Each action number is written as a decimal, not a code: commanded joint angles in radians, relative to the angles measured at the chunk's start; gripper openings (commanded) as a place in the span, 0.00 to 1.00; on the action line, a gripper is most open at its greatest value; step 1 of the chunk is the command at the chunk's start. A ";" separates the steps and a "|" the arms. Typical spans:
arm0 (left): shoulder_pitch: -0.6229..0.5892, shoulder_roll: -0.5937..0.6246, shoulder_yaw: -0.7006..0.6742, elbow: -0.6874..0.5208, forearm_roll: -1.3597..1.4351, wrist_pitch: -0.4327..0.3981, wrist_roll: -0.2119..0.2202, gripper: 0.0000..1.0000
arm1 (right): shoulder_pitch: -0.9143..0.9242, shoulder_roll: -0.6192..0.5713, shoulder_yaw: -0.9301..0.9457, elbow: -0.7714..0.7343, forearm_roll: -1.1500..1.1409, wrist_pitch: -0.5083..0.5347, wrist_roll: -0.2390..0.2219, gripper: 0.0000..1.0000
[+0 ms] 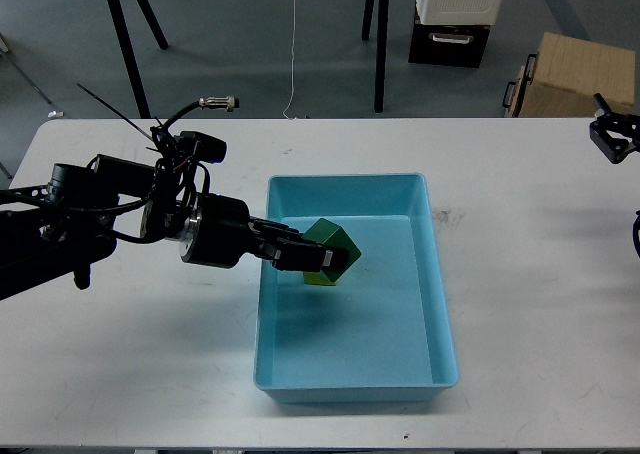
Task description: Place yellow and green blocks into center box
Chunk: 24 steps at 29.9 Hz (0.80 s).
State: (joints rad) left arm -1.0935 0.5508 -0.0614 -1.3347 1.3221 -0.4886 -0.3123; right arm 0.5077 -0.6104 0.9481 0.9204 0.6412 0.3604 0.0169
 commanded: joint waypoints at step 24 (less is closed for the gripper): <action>-0.069 0.014 -0.135 0.201 -0.377 0.101 0.117 0.96 | 0.002 0.004 0.000 0.002 0.000 0.003 0.000 0.99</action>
State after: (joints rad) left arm -1.1481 0.5513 -0.1214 -1.2085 1.0842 -0.4113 -0.1964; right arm 0.5088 -0.6064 0.9481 0.9204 0.6412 0.3636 0.0169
